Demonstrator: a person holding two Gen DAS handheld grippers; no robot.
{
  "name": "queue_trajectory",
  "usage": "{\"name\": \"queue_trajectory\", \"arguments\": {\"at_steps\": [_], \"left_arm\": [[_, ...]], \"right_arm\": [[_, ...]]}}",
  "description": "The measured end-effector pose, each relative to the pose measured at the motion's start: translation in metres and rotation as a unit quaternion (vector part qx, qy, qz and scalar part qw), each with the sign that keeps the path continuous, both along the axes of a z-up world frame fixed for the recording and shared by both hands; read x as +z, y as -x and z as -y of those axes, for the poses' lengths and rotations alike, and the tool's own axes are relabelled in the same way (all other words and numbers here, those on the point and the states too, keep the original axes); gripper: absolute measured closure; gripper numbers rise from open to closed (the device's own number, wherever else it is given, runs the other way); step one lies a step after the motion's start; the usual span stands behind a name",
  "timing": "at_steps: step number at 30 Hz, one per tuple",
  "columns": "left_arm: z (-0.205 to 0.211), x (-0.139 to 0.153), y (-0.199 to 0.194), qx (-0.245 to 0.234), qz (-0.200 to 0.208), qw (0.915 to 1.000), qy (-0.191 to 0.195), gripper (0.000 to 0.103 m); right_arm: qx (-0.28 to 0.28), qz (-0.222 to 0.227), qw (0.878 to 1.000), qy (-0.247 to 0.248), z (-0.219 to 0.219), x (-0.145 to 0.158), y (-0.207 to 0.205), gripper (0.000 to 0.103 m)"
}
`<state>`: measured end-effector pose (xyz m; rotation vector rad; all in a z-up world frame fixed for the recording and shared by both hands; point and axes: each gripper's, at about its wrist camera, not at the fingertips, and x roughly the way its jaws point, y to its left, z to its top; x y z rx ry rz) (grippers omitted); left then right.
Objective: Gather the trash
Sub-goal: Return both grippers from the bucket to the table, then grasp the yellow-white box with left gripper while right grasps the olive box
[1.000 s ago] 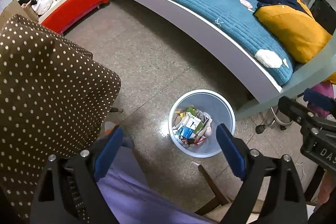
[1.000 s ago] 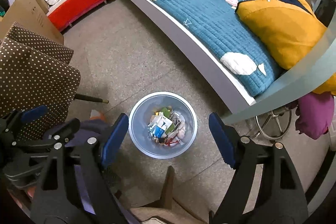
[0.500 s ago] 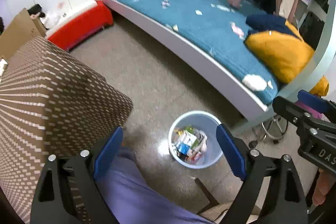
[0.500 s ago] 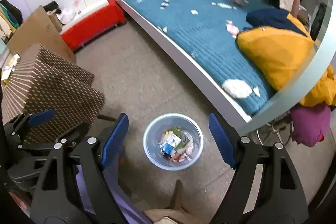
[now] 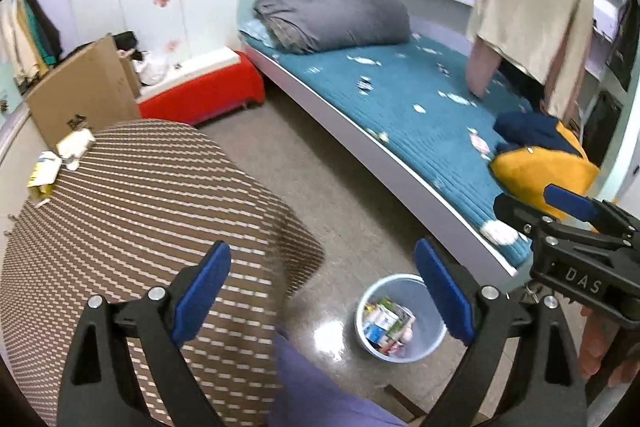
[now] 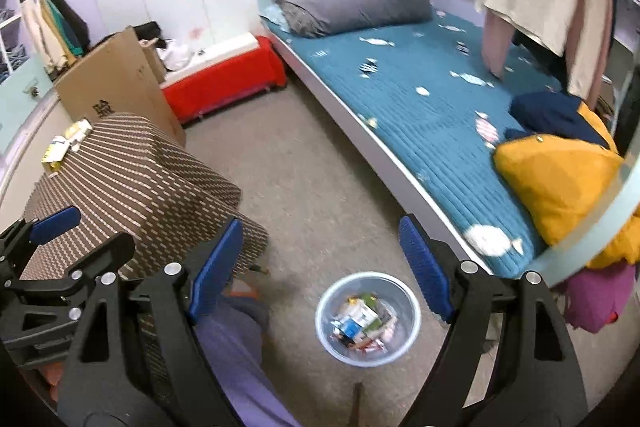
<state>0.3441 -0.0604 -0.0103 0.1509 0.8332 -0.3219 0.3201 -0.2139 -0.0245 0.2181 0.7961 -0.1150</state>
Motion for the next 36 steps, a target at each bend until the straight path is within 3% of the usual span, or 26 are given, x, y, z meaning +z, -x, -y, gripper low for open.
{"name": "queue_trajectory", "arguments": {"at_steps": [6,17,27,36], "left_arm": [[-0.057,0.025,-0.018,0.058,0.023,0.9981,0.006,0.010],[-0.169,0.036,-0.058,0.158,0.034,0.9869,-0.011,0.010],[-0.279,0.023,-0.121,0.226,0.019,0.9731,-0.039,0.010],[-0.362,-0.016,-0.212,0.247,-0.026,0.9675,-0.046,0.010]], "right_arm": [[0.037,0.019,0.999,-0.009,-0.040,0.019,-0.025,0.021],[0.121,0.031,0.992,-0.017,-0.146,0.039,-0.099,0.019],[0.175,0.003,0.984,-0.020,-0.253,0.027,-0.181,0.016],[0.204,-0.017,0.979,0.005,-0.324,0.008,-0.247,0.016]]}}
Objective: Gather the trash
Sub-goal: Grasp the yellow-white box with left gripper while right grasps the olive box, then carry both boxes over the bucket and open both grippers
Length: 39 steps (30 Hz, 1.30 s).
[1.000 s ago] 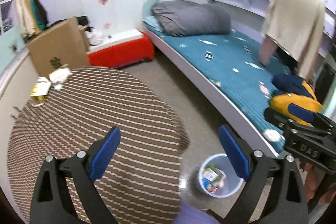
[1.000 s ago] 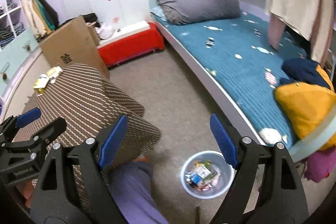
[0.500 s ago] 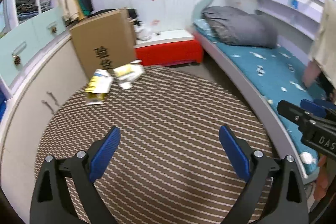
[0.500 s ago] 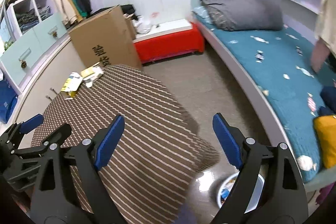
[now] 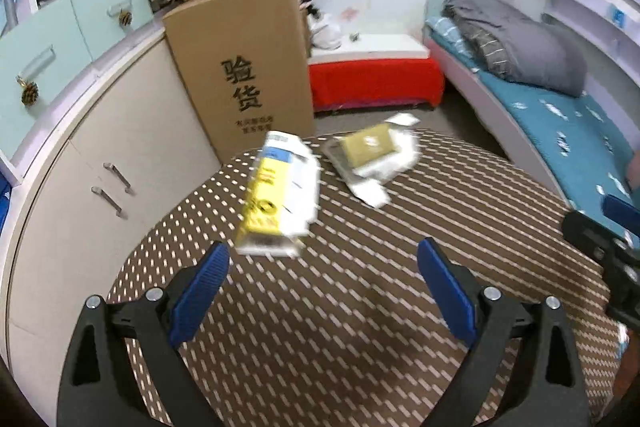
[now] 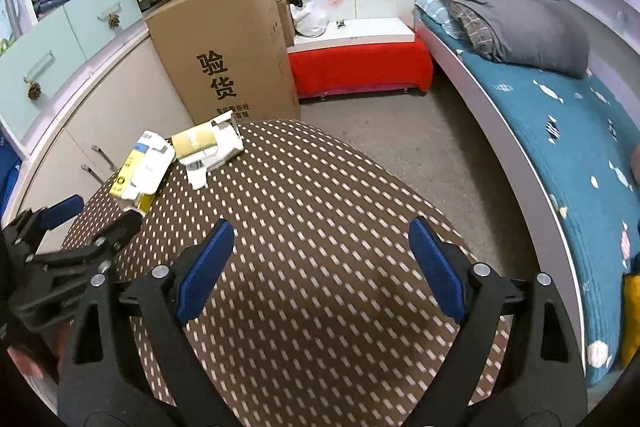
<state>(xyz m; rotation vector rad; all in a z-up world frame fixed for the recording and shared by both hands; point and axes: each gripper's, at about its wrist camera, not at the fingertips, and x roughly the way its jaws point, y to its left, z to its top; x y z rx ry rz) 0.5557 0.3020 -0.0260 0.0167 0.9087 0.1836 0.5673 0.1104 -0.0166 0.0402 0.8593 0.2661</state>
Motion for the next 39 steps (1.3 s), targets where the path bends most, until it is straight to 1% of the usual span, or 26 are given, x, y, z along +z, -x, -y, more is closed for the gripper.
{"name": "queue_trajectory", "arguments": {"at_steps": [2,4,6,7,8,9,10,11,12,14,15,18,21,24,26,27,28,29,31,32,34,36,39], "left_arm": [[-0.012,-0.012,-0.018,0.010,-0.013,0.9999,0.002,0.010],[-0.028,-0.027,-0.035,0.032,-0.028,0.9991,0.008,0.010],[-0.039,-0.038,-0.047,0.038,-0.036,0.9982,0.028,0.010],[-0.047,-0.046,-0.053,0.038,-0.044,0.9973,0.046,0.010],[-0.051,-0.050,-0.055,0.037,-0.045,0.9968,0.054,0.019],[-0.054,-0.051,-0.055,0.042,-0.033,0.9977,0.042,0.029],[-0.056,-0.049,-0.053,0.035,-0.018,0.9989,0.027,0.045],[-0.059,-0.048,-0.052,0.031,-0.019,0.9989,0.028,0.051],[-0.066,-0.045,-0.049,0.037,-0.018,0.9983,0.041,0.051],[-0.078,-0.043,-0.049,0.043,-0.012,0.9969,0.065,0.051],[-0.083,-0.042,-0.047,0.045,-0.012,0.9965,0.069,0.051],[-0.094,-0.043,-0.045,0.059,-0.010,0.9957,0.070,0.051],[-0.094,-0.045,-0.045,0.061,-0.011,0.9956,0.071,0.051],[-0.092,-0.046,-0.046,0.063,-0.013,0.9963,0.057,0.052],[-0.092,-0.046,-0.045,0.061,-0.011,0.9966,0.055,0.052],[-0.090,-0.046,-0.045,0.061,-0.011,0.9966,0.053,0.052],[-0.090,-0.046,-0.044,0.063,-0.011,0.9967,0.051,0.051],[-0.089,-0.046,-0.043,0.063,-0.011,0.9967,0.049,0.051],[-0.086,-0.047,-0.040,0.064,-0.011,0.9969,0.046,0.051],[-0.085,-0.047,-0.038,0.065,-0.012,0.9969,0.043,0.052],[-0.082,-0.046,-0.034,0.066,-0.013,0.9968,0.043,0.051],[-0.076,-0.044,-0.029,0.062,-0.013,0.9967,0.051,0.052],[-0.065,-0.041,-0.024,0.059,-0.012,0.9972,0.045,0.052]], "right_arm": [[0.011,-0.002,1.000,0.009,-0.012,-0.004,-0.011,0.016],[0.032,0.001,0.999,0.020,-0.027,-0.007,-0.022,0.016],[0.059,0.010,0.997,0.039,-0.044,-0.010,-0.031,0.016],[0.067,0.013,0.997,0.048,-0.051,-0.010,-0.035,0.016],[0.079,0.016,0.995,0.051,-0.057,-0.011,-0.038,0.015],[0.100,0.018,0.993,0.051,-0.067,-0.013,-0.043,0.013],[0.114,0.017,0.992,0.057,-0.074,-0.014,-0.046,0.013],[0.124,0.017,0.990,0.069,-0.082,-0.016,-0.048,0.013],[0.133,0.021,0.987,0.084,-0.091,-0.018,-0.051,0.013],[0.148,0.032,0.984,0.099,-0.105,-0.022,-0.056,0.012],[0.150,0.035,0.983,0.105,-0.112,-0.026,-0.060,0.012],[0.161,0.025,0.980,0.116,-0.130,-0.037,-0.074,0.012],[0.195,0.019,0.976,0.094,-0.142,-0.045,-0.084,0.012],[0.189,0.018,0.977,0.101,-0.151,-0.055,-0.097,0.012],[0.197,0.002,0.977,0.086,-0.153,-0.061,-0.105,0.014],[0.198,-0.008,0.977,0.074,-0.152,-0.064,-0.108,0.027],[0.198,-0.003,0.978,0.068,-0.150,-0.061,-0.108,0.030],[0.203,0.001,0.977,0.063,-0.148,-0.059,-0.107,0.030],[0.208,-0.020,0.977,0.036,-0.140,-0.057,-0.107,0.030],[0.204,-0.019,0.978,0.032,-0.134,-0.055,-0.105,0.030],[0.205,-0.018,0.978,0.025,-0.129,-0.053,-0.099,0.030],[0.199,-0.023,0.979,0.019,-0.120,-0.051,-0.093,0.030],[0.201,-0.024,0.979,0.017,-0.107,-0.045,-0.079,0.030]]}}
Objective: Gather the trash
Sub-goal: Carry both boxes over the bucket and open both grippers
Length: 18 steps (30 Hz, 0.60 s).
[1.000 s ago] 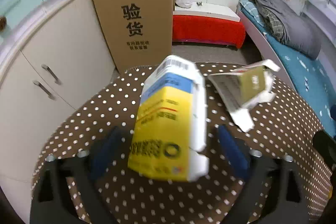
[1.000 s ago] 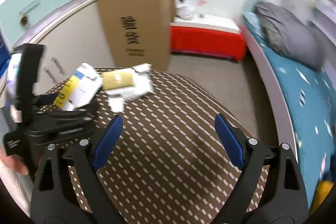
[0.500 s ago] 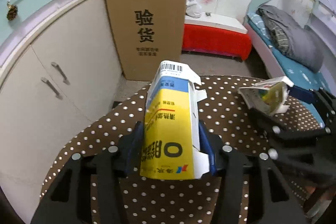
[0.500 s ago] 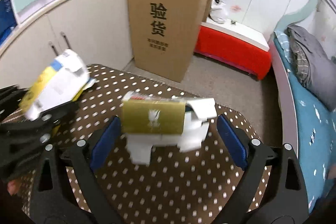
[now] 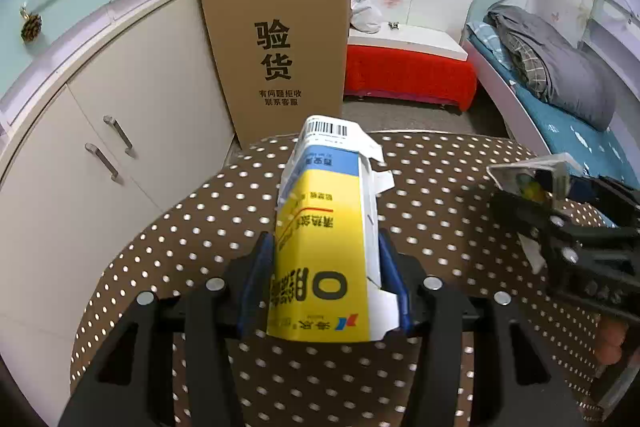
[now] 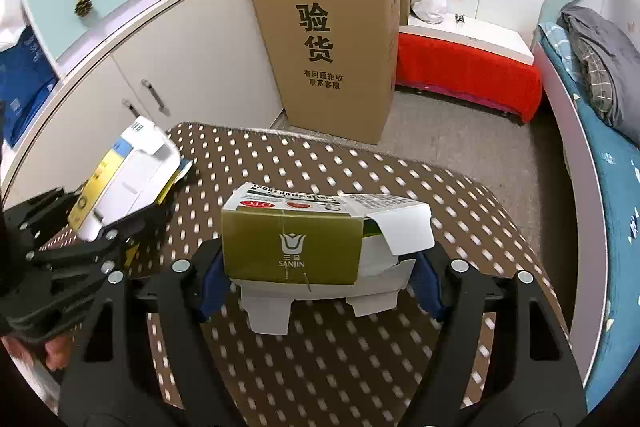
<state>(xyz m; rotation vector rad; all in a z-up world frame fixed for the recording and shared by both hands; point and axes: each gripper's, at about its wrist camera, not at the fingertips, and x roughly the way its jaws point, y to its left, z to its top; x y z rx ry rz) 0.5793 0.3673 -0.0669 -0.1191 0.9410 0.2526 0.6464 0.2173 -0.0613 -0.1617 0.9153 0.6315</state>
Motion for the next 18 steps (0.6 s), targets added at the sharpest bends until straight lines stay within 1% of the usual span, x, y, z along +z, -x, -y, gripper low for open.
{"name": "queue_trajectory", "arguments": {"at_steps": [2,6,9,13,18], "left_arm": [[0.011,0.002,0.004,-0.005,0.000,1.0000,-0.004,0.052],[0.036,0.009,0.015,-0.016,-0.001,0.9998,-0.010,0.051],[0.057,0.016,0.028,-0.027,0.002,0.9996,-0.005,0.052],[0.090,0.027,0.048,-0.043,0.005,0.9990,-0.014,0.051],[0.137,0.037,0.076,-0.073,0.011,0.9971,-0.015,0.051]], "right_arm": [[-0.004,0.012,1.000,0.008,0.009,0.005,0.009,0.030],[-0.013,0.019,1.000,0.001,0.040,0.018,0.033,0.030],[-0.022,0.022,1.000,0.003,0.063,0.025,0.050,0.030],[-0.041,0.028,0.999,0.003,0.095,0.034,0.073,0.030],[-0.070,0.044,0.997,0.003,0.138,0.047,0.109,0.030]]}}
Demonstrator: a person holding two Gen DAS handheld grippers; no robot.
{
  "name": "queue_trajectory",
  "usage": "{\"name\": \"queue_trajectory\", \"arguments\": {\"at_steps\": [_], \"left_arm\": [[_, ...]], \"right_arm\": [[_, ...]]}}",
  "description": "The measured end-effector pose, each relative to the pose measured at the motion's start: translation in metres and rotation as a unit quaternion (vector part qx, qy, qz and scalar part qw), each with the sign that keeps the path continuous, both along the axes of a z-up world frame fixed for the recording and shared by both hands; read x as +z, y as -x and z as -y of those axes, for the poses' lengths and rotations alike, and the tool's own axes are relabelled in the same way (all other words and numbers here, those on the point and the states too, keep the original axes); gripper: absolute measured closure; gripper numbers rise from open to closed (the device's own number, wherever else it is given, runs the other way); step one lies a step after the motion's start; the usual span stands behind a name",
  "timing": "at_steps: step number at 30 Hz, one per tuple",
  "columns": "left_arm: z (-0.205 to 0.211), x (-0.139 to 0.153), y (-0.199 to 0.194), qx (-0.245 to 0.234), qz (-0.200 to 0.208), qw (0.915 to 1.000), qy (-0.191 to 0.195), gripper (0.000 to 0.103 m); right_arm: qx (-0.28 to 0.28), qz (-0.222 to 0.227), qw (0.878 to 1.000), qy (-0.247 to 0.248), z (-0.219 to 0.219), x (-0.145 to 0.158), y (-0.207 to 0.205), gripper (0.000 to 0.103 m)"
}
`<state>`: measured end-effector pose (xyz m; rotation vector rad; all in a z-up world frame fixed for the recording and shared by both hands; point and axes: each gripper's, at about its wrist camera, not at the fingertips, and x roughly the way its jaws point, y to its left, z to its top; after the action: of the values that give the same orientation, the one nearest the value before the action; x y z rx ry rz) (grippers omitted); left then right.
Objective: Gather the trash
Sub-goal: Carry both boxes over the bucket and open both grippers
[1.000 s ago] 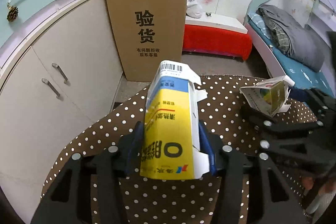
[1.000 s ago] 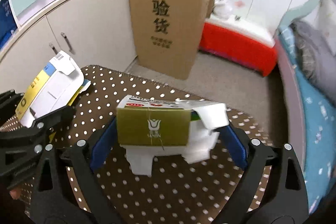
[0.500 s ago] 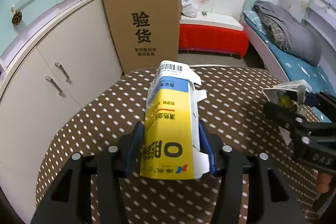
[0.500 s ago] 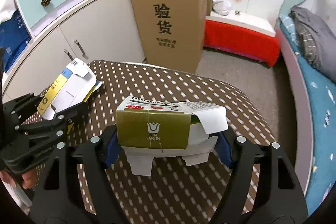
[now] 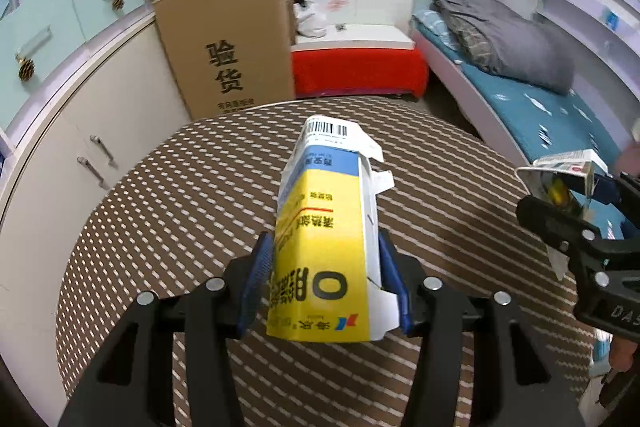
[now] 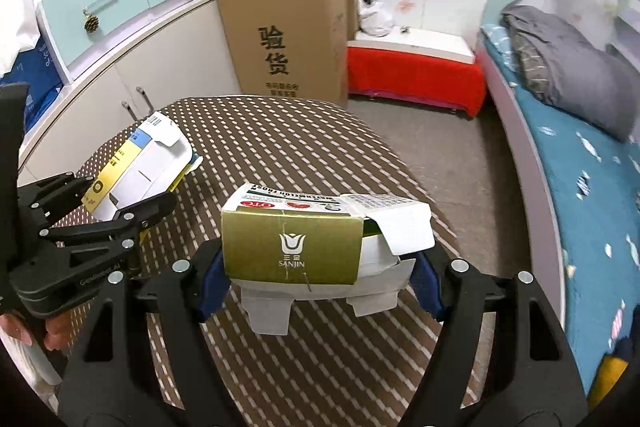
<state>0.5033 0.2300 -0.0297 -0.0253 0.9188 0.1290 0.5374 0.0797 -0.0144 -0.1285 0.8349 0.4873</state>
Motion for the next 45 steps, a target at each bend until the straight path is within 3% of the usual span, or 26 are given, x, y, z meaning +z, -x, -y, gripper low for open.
{"name": "queue_trajectory", "arguments": {"at_steps": [12,23,30,38,39,42,45], "left_arm": [[0.146,0.005,0.058,-0.102,0.010,0.9947,-0.005,0.051],[0.275,-0.016,0.094,-0.197,-0.009,0.9803,-0.005,0.051],[0.360,-0.062,0.113,-0.265,-0.057,0.9623,-0.021,0.051],[0.417,-0.130,0.132,-0.312,-0.116,0.9417,-0.049,0.050],[0.423,-0.137,0.135,-0.317,-0.122,0.9391,-0.052,0.049],[0.436,-0.159,0.141,-0.326,-0.145,0.9323,-0.057,0.032],[0.446,-0.179,0.148,-0.337,-0.167,0.9250,-0.054,0.029]], "right_arm": [[-0.080,0.018,0.997,0.004,0.117,0.007,0.078,0.030],[-0.182,-0.006,0.983,0.011,0.242,-0.030,0.129,0.030],[-0.253,-0.046,0.966,0.012,0.311,-0.076,0.162,0.030],[-0.319,-0.116,0.940,0.012,0.373,-0.146,0.204,0.030],[-0.326,-0.125,0.937,0.012,0.378,-0.155,0.209,0.030],[-0.349,-0.149,0.925,0.013,0.394,-0.178,0.224,0.029],[-0.362,-0.173,0.916,0.005,0.405,-0.198,0.236,0.029]]}}
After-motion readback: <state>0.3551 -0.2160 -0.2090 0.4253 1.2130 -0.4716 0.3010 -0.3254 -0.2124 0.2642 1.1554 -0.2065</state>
